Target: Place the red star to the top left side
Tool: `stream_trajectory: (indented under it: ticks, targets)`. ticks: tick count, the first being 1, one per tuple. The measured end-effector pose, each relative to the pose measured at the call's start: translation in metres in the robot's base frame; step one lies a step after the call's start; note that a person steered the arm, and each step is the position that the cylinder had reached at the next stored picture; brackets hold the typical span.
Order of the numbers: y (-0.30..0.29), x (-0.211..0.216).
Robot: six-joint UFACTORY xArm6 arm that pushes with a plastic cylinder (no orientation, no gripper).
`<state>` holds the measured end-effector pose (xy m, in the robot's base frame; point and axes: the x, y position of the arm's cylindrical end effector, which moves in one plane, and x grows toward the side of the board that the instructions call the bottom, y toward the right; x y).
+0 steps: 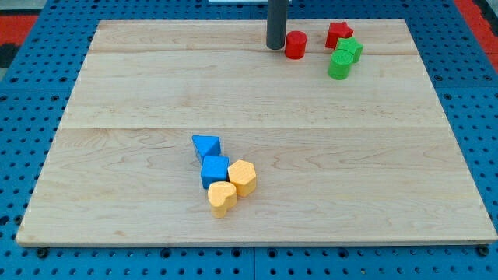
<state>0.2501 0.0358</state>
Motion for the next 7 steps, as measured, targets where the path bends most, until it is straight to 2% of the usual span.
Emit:
stream_trajectory:
  ticks: [1,2,3,4,5,6,7]
  targets:
    - [-0.006,-0.051]
    - [0.042,-0.008]
    - [0.037,0.045]
    - [-0.006,0.133]
    - [0.098,0.162]
    - [0.205,0.094]
    - [0.198,-0.003]
